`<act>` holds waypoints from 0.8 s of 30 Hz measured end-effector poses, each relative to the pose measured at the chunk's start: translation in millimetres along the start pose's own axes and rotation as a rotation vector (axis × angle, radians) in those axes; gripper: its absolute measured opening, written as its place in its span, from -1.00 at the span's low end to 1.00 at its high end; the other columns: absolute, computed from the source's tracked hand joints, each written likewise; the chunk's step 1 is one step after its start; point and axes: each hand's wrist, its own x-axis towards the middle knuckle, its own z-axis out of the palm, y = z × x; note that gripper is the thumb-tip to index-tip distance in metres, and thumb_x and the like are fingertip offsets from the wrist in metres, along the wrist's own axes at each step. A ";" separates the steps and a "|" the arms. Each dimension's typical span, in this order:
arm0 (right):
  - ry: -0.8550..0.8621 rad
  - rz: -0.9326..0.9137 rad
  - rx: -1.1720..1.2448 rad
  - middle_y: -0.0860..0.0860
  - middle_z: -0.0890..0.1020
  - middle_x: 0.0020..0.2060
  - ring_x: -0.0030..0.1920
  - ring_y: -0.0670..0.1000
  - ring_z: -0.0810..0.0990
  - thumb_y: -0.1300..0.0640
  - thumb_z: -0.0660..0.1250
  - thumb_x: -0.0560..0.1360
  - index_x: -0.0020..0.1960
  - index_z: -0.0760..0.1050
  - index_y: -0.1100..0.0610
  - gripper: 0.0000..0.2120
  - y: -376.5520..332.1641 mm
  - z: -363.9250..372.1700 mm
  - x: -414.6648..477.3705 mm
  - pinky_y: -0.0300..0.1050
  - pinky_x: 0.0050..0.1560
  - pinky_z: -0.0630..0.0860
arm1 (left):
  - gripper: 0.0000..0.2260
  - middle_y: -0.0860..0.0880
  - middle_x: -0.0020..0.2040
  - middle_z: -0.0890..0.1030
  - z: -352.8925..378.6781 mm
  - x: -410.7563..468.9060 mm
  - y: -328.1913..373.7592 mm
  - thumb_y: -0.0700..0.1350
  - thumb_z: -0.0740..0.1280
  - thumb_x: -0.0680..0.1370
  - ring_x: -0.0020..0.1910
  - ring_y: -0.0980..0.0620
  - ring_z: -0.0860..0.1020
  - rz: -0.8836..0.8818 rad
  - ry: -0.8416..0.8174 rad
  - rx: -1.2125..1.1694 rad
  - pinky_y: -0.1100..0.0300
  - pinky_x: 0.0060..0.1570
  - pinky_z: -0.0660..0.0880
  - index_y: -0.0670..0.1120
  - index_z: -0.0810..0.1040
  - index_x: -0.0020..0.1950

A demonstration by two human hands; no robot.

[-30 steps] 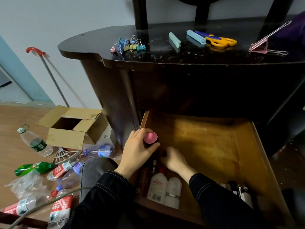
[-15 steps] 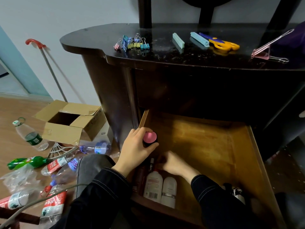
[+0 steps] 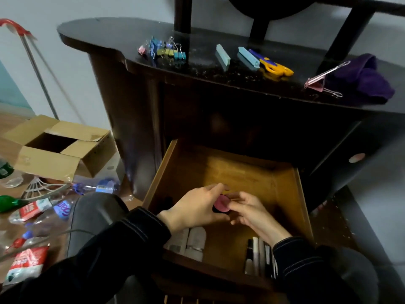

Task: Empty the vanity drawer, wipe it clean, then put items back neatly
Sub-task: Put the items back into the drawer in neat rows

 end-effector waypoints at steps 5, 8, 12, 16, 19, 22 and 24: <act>0.036 0.124 -0.199 0.14 0.72 0.03 -0.19 -0.02 0.64 0.19 0.48 0.52 0.19 0.58 0.16 -0.74 18.2 -31.4 -11.4 -0.15 -0.28 0.56 | -0.40 0.03 0.15 0.61 12.0 5.7 -5.3 0.20 0.47 0.47 0.03 0.00 0.60 -0.050 -0.282 0.046 0.11 -0.07 0.51 0.01 0.38 0.42; 0.028 0.148 -0.362 0.16 0.71 0.02 -0.18 -0.05 0.62 0.21 0.46 0.51 0.14 0.60 0.14 -0.79 28.9 -32.9 -6.6 -0.18 -0.30 0.53 | -0.63 0.02 0.07 0.64 12.1 1.5 -20.2 0.06 0.44 0.52 0.04 0.00 0.61 -0.110 -0.418 0.075 0.04 0.00 0.55 -0.02 0.53 0.28; 0.024 0.123 -0.353 0.13 0.72 0.00 -0.35 -0.11 0.60 0.17 0.47 0.49 0.13 0.60 0.10 -0.78 27.8 -25.2 3.0 -0.24 -0.40 0.48 | -0.60 0.02 0.05 0.64 19.1 0.9 -19.2 0.13 0.46 0.50 -0.01 0.03 0.61 -0.158 -0.399 -0.003 0.05 -0.03 0.57 -0.02 0.51 0.24; -0.007 0.139 -0.425 0.07 0.70 -0.02 -0.45 -0.15 0.57 0.17 0.48 0.47 0.08 0.57 0.06 -0.79 31.3 -23.1 9.4 -0.30 -0.46 0.46 | -0.53 0.00 0.07 0.63 26.1 1.5 -13.6 0.15 0.47 0.48 -0.01 0.00 0.60 -0.144 -0.456 -0.026 -0.01 -0.02 0.57 -0.02 0.46 0.29; -0.090 0.171 -0.621 0.08 0.65 0.03 -0.31 -0.06 0.62 0.15 0.47 0.48 0.09 0.56 0.06 -0.79 42.0 -25.9 9.7 -0.21 -0.34 0.54 | -0.66 0.01 0.11 0.63 25.9 -0.2 -14.4 0.04 0.41 0.54 0.06 0.01 0.59 -0.095 -0.512 0.076 0.03 0.02 0.55 -0.02 0.52 0.27; -0.154 0.168 -0.660 0.07 0.62 0.04 -0.18 0.02 0.64 0.14 0.49 0.49 0.13 0.54 0.09 -0.75 50.5 -20.2 10.4 -0.11 -0.21 0.62 | -0.73 0.01 0.10 0.63 23.6 -0.8 -13.8 -0.01 0.39 0.55 0.07 0.00 0.59 -0.100 -0.521 0.091 0.04 0.02 0.54 -0.03 0.55 0.23; -0.195 0.145 -0.694 0.07 0.62 0.02 -0.15 0.08 0.68 0.12 0.50 0.47 0.13 0.54 0.10 -0.72 53.0 -10.2 11.4 -0.09 -0.23 0.63 | -0.75 0.00 0.08 0.63 21.3 -0.2 -13.0 -0.02 0.38 0.55 0.06 -0.02 0.59 -0.114 -0.510 0.103 0.03 0.01 0.54 -0.03 0.55 0.21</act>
